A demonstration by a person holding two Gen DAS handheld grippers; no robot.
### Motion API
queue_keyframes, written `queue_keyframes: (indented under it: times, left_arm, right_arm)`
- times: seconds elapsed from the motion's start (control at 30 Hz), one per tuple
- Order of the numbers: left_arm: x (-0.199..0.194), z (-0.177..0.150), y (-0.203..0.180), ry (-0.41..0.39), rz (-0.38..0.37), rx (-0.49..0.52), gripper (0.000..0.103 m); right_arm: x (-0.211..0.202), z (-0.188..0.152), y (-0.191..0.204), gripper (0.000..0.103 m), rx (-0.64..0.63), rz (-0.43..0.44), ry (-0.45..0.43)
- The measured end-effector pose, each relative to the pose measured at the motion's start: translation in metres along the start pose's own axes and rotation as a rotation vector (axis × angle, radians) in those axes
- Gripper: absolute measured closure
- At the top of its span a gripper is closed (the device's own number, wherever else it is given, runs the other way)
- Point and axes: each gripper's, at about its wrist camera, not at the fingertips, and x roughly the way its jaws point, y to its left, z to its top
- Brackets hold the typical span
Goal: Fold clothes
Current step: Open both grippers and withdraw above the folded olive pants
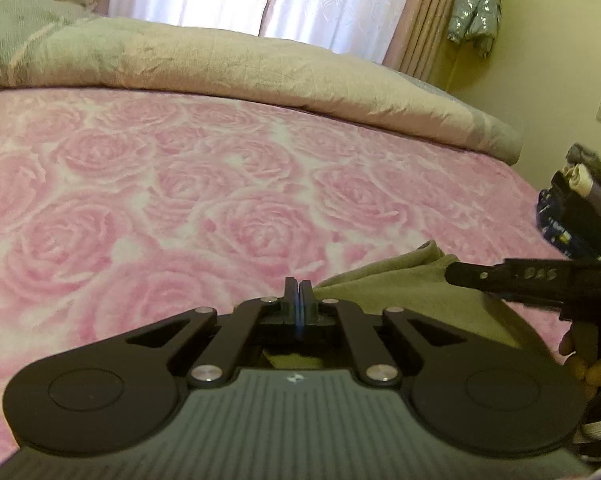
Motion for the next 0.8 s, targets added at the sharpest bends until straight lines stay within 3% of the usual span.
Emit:
queue_keyframes:
  times: [0.07, 0.13, 0.23, 0.37, 0.43, 0.53, 0.8]
  left_arm:
    - [-0.006, 0.004, 0.004, 0.007, -0.019, -0.031, 0.1]
    - [-0.025, 0.007, 0.003, -0.007, -0.021, -0.047, 0.102]
    - [-0.06, 0.002, -0.009, -0.025, -0.007, 0.005, 0.101]
    - [-0.093, -0.025, -0.024, 0.003, -0.059, 0.016, 0.101]
    - [-0.097, -0.043, -0.027, 0.039, -0.048, 0.012, 0.1]
    - [-0.097, -0.058, -0.027, 0.066, 0.005, -0.012, 0.102]
    - [-0.122, -0.053, -0.045, 0.113, 0.079, -0.012, 0.099]
  right_arm:
    - [-0.013, 0.004, -0.012, 0.079, 0.108, 0.026, -0.005]
    - [-0.036, 0.004, -0.014, 0.079, 0.129, 0.01, -0.039]
    - [-0.077, -0.006, -0.007, 0.079, 0.068, -0.023, -0.079]
    - [-0.125, -0.036, 0.012, 0.079, -0.043, -0.045, -0.106]
    - [-0.135, -0.056, 0.022, 0.079, -0.096, -0.061, -0.1]
    - [-0.126, -0.081, 0.026, 0.079, -0.145, -0.101, -0.013]
    - [-0.153, -0.078, 0.039, 0.079, -0.134, -0.088, -0.017]
